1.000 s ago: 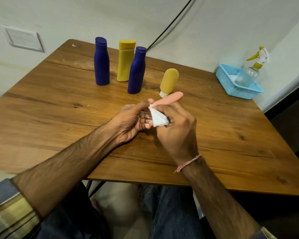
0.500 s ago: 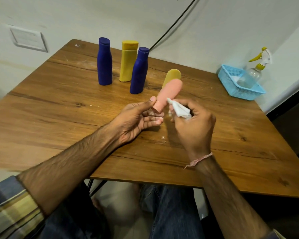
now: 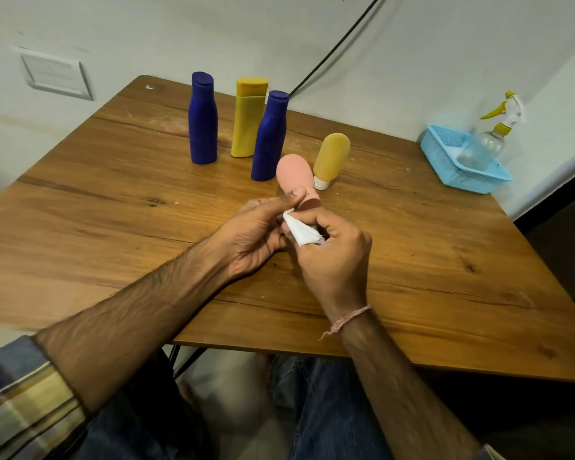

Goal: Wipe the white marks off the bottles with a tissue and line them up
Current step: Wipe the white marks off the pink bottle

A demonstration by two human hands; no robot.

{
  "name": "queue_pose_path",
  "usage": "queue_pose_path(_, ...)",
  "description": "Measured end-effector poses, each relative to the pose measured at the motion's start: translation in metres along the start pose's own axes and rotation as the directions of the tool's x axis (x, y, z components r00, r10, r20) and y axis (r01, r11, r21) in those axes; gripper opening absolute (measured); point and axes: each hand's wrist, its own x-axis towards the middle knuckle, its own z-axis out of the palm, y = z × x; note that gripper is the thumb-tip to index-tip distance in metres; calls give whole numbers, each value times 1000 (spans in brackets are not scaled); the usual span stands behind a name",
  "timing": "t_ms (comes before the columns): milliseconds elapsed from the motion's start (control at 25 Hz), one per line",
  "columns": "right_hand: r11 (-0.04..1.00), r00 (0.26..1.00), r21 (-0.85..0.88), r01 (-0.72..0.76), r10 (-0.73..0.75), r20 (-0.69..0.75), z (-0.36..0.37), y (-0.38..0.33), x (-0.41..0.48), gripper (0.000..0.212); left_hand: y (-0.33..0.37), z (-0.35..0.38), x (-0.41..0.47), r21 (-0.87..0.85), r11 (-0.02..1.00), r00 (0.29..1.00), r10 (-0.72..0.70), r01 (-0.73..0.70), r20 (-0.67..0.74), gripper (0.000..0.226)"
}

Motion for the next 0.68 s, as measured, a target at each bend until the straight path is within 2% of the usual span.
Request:
queue_pose_path(80,997,999,54,-49,50,-11,-14,5,2,13,-1,0,1,34,999,1000,29,-29,-6,23)
queue_pose_path(200,984,994,-176,13,-32,-104,-28,16,4,18,-4,3,3,37,998,999,52,-52,-5,24)
queue_pose_path(320,957,999,-291,21,-31,-29,-20,18,-4,22,-6,2,1,131,986,995,97,-100,34,36)
queue_pose_path(440,980,996,-177,-86,90,13,-20,17,-5,27,-8,2,0,201,968,989,147,-151,37,45)
queue_pose_path(600,979,967,-15,-202,202,152,-42,21,2,25,-14,3,-1,335,917,976,198,-216,87,48)
queue_pose_path(680,949,947,28,-315,312,75,-51,27,6,22,-16,4,-1,414,876,969,220,-246,110,50)
